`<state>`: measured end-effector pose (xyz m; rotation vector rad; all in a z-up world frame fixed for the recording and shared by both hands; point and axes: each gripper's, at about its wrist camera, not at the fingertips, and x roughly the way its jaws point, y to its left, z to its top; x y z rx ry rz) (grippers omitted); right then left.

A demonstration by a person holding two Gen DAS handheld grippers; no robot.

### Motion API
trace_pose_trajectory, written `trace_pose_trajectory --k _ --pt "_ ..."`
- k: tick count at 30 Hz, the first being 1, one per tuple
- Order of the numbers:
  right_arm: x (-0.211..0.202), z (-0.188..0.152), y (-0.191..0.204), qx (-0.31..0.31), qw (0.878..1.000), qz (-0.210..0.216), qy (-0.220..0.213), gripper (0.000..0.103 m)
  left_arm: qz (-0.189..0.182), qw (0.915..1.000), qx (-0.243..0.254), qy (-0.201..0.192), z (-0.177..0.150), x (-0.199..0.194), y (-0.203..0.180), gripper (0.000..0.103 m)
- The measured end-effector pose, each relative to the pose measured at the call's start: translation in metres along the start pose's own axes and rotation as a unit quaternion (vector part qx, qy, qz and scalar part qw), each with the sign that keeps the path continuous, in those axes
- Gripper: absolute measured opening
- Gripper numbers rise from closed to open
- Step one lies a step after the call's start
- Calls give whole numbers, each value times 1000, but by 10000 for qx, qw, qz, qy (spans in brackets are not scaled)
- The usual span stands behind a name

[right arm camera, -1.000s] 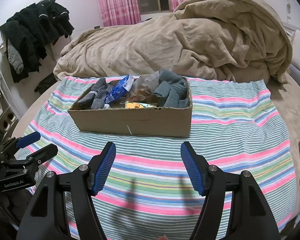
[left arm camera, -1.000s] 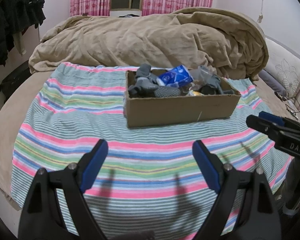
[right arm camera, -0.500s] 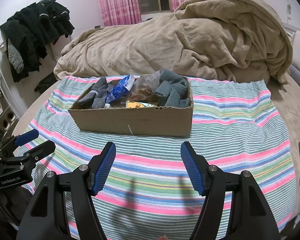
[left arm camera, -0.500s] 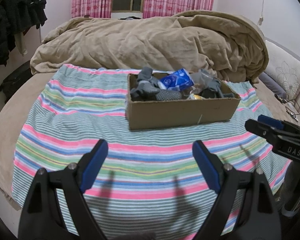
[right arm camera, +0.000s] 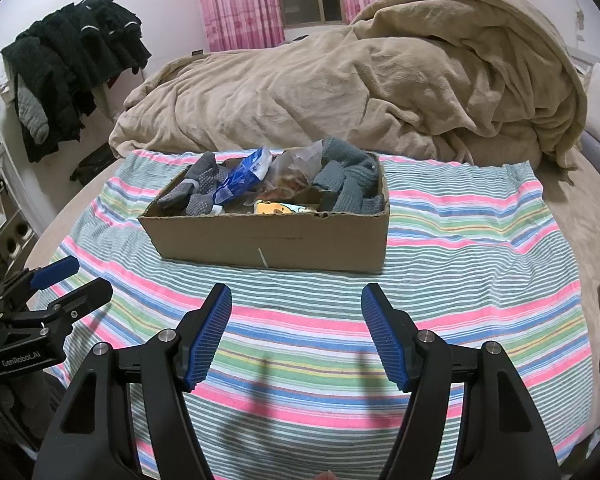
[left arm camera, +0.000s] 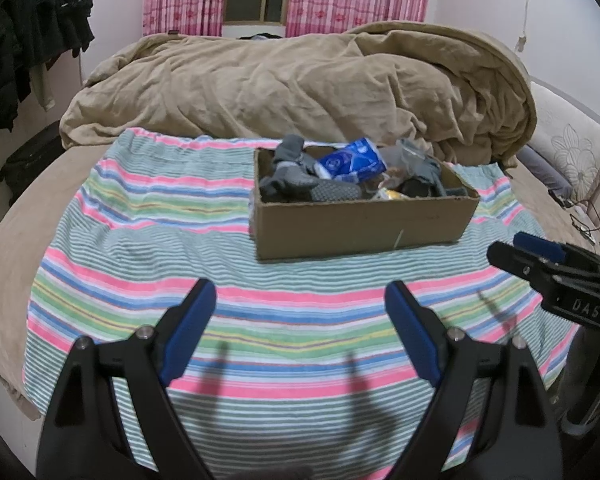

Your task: Organize objects

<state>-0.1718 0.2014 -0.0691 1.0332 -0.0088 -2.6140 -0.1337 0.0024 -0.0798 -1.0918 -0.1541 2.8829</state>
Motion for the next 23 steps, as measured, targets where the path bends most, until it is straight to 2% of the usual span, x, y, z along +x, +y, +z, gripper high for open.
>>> trace_pose_trajectory --k 23 --pt "4 -6 8 -40 10000 7 49 71 -3 10000 -46 -7 -1 -3 4 88"
